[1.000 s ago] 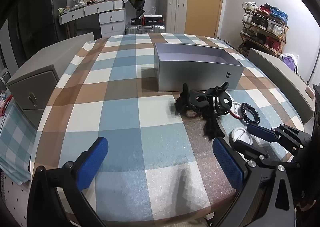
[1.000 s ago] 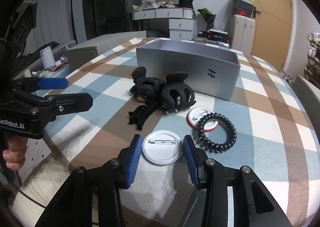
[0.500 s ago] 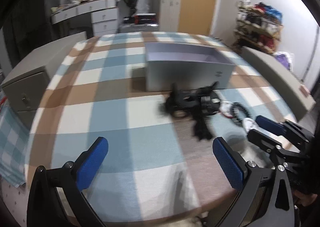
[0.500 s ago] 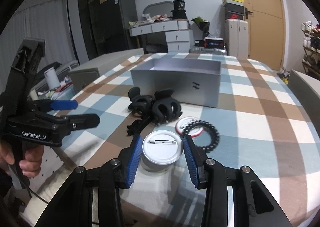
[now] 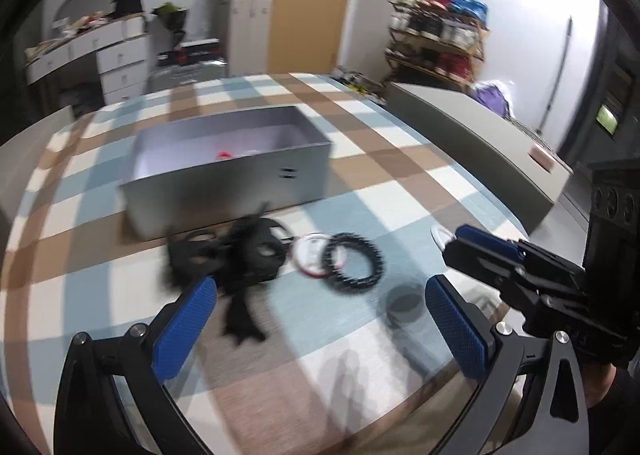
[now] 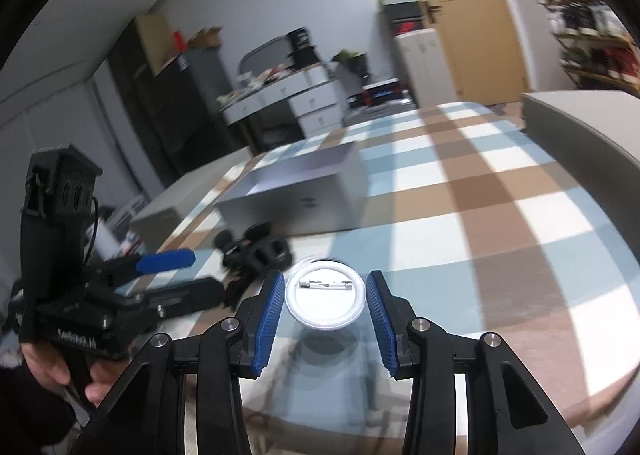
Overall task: Organize jewelry
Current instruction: 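Grasp a black coil hair tie with the left tool while the right tool grasps the white badge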
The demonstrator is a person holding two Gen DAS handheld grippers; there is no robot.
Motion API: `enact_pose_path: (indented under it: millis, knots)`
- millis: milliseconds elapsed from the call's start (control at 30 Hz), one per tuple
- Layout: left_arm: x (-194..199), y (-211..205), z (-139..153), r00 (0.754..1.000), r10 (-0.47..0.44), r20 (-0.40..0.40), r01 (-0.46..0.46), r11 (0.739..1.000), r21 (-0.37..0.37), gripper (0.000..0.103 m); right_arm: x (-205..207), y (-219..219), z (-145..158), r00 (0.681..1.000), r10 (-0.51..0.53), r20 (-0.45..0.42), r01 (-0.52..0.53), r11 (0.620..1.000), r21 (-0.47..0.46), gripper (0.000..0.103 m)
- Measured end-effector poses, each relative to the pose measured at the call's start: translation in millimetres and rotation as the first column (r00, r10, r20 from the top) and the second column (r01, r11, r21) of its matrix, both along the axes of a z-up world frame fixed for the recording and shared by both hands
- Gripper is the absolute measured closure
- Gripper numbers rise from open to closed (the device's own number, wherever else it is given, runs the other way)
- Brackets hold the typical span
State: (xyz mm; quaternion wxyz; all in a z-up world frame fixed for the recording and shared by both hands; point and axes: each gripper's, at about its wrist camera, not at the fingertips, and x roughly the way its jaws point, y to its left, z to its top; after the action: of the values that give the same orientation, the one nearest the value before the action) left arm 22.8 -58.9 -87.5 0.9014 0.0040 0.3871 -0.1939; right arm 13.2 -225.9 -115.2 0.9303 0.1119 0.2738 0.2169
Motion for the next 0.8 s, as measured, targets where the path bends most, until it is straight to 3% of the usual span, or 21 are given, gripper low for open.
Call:
enact_pose_path:
  millis: [100,200,333,567,633,700,733,800]
  knots:
    - [8,-14,-6,0.999,-0.026,-0.039,0.026,1.0,-0.015,0.002,4,-13,0,0.999,-0.036,0.001,0.036,0.999,0.015,0.062]
    - [16,-28,-10,0.999,-0.02,-0.037,0.021,0.999,0.031,0.002,10,-26,0,0.998,-0.062,0.001,0.062,0.997,0.04,0.062]
    - [28,-38,-17,0.997,-0.026,-0.074,0.031,0.997,0.066,0.016,12,-35,0,0.997,-0.071,0.012,0.07,0.997,0.032,0.062]
    - [36,-41,-23,0.993,-0.014,-0.117,0.028,0.992,0.12,0.024,12,-39,-6,0.998,-0.063,0.006,0.062,0.997,0.049,0.062]
    - [36,-43,-27,0.99,-0.026,-0.136,0.044,0.991,0.128,0.042,12,-39,-8,0.998,-0.057,0.005,0.057,0.997,0.049,0.062]
    - [36,-44,-27,0.992,-0.021,-0.124,0.04,0.987,0.154,0.05,14,-40,-11,0.998,-0.055,-0.006,0.055,0.997,0.062,0.062]
    - [36,-44,-27,0.992,-0.022,-0.122,0.042,0.986,0.163,0.06,15,-41,-13,0.999,-0.053,-0.009,0.053,0.996,0.07,0.062]
    - [35,-43,-26,0.992,-0.024,-0.122,0.043,0.986,0.163,0.064,14,-43,-14,0.998,-0.054,-0.011,0.055,0.996,0.076,0.062]
